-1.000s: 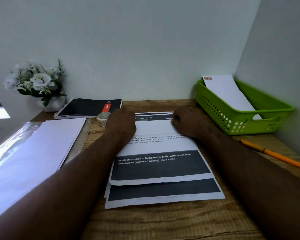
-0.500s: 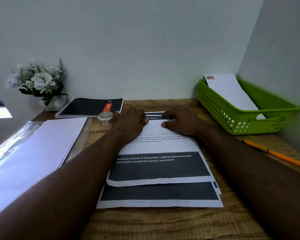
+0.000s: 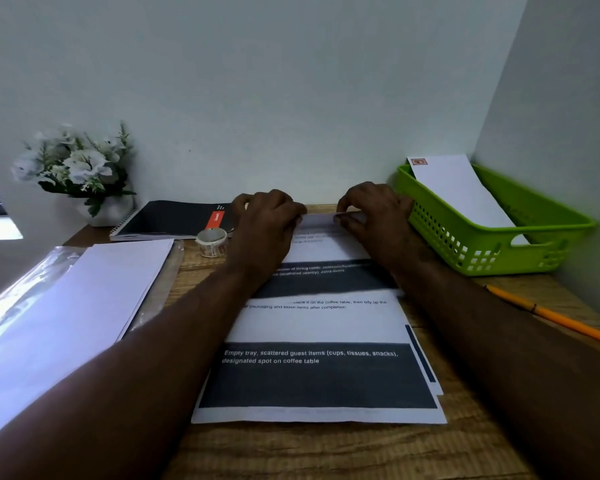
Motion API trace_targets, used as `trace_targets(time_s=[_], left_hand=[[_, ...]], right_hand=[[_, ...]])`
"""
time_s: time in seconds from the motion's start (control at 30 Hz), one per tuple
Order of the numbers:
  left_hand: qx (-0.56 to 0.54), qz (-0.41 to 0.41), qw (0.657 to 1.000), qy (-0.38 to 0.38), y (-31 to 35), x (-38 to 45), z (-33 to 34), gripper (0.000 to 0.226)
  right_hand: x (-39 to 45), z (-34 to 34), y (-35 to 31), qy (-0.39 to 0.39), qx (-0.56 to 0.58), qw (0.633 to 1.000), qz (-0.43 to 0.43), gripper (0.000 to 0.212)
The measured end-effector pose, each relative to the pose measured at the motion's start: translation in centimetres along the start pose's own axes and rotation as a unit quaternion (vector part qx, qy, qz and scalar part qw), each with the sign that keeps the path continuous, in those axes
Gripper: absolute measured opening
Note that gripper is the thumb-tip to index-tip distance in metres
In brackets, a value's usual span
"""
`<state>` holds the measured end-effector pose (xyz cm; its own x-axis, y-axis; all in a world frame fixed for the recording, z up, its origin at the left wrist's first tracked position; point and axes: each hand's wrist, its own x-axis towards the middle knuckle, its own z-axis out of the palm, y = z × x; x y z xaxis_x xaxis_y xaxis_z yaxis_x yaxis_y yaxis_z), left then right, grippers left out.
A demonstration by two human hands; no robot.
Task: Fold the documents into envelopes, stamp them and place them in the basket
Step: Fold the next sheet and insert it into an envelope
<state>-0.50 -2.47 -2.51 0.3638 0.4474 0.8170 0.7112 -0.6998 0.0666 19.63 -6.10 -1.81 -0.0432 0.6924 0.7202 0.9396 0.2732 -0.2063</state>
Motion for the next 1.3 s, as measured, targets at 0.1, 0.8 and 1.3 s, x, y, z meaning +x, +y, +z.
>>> trace_targets(time_s=[0.1, 0.8, 1.3], left_hand=[[0.001, -0.007, 0.998, -0.067, 0.5, -0.2, -0.1, 0.019], [0.027, -0.117, 0.888, -0.443, 1.3, -0.8, 2.5, 0.054], [0.029, -0.129, 0.878, -0.46, 1.8, -0.6, 1.6, 0.055]], right_hand=[[-0.3, -0.3, 0.1, -0.059, -0.042, 0.997, -0.03, 0.011], [-0.9, 2.0, -2.7, -0.328, -0.116, 0.938, -0.001, 0.045], [-1.4, 1.7, -3.4, -0.311, -0.173, 0.933, 0.051, 0.04]])
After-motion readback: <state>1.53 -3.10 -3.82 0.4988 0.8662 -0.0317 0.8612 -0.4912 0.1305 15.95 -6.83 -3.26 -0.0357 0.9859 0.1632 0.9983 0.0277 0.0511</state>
